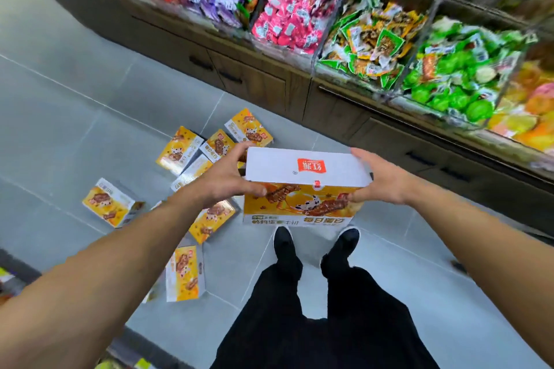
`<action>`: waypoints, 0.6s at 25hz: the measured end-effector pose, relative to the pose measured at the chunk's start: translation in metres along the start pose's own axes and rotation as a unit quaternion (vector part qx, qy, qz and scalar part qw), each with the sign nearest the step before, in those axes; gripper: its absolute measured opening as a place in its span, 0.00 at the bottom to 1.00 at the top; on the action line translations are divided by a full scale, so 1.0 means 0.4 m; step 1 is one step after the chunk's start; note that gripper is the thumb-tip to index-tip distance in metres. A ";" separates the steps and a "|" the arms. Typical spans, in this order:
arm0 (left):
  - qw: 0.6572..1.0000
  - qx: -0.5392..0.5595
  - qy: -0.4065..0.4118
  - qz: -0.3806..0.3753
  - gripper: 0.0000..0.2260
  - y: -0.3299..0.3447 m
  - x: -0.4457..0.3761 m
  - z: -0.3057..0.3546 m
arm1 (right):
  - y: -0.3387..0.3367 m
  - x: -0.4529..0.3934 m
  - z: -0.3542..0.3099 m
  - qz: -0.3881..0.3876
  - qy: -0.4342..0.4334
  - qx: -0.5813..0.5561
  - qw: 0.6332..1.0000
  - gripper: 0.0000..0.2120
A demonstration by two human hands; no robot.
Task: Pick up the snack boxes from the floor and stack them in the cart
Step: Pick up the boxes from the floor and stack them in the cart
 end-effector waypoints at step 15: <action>0.812 -0.502 0.217 -0.203 0.40 0.766 -0.088 0.315 | 0.126 0.708 0.556 0.324 0.180 -0.161 0.915 0.44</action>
Point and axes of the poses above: each hand's wrist, its own x-axis away from the middle knuckle, its own y-axis out of the palm, z = x × y, the point moved 1 cm from there along -x, towards the middle knuckle, and after that the axes turned 2 degrees about -z, right-handed, at the moved point
